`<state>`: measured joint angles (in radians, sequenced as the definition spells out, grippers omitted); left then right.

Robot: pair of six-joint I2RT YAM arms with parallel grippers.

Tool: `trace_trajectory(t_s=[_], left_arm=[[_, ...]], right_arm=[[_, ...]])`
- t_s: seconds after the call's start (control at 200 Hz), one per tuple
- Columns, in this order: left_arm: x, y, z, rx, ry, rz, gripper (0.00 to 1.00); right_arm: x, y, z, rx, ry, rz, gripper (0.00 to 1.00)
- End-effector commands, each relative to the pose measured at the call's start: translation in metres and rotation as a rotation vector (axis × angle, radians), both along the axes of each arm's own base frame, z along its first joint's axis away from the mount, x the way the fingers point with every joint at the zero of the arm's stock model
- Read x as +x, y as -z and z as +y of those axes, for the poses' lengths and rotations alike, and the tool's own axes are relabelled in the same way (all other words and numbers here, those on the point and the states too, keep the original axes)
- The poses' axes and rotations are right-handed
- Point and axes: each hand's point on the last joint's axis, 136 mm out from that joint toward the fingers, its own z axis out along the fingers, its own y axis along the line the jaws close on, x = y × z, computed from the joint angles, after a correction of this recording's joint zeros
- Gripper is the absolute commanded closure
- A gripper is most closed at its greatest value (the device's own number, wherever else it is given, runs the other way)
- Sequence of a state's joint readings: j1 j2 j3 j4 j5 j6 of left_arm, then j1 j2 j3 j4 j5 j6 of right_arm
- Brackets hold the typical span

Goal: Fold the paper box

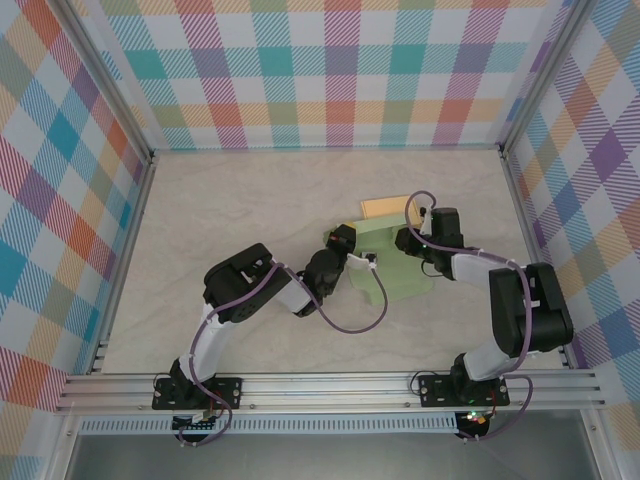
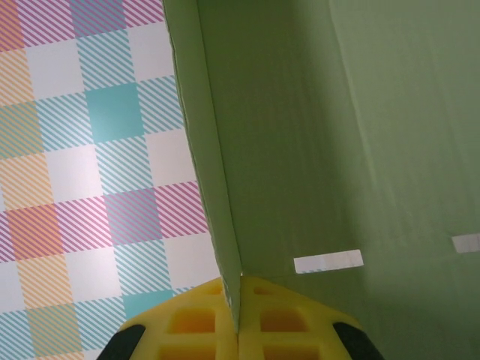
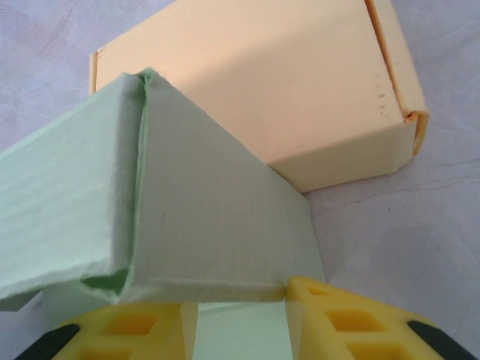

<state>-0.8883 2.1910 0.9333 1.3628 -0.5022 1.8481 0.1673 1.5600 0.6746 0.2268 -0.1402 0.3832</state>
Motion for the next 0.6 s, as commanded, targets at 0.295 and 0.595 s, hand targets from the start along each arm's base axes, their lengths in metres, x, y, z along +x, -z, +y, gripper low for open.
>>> trace_trajectory(t_s=[0.295, 0.595], left_arm=[[-0.004, 0.004, -0.009, -0.020, 0.056, 0.029, 1.00], [0.000, -0.008, -0.009, -0.102, 0.034, 0.054, 1.00]], right_arm=[[0.020, -0.003, -0.002, -0.076, 0.010, -0.141, 0.65], [0.022, -0.003, 0.001, -0.118, 0.003, -0.154, 0.83]])
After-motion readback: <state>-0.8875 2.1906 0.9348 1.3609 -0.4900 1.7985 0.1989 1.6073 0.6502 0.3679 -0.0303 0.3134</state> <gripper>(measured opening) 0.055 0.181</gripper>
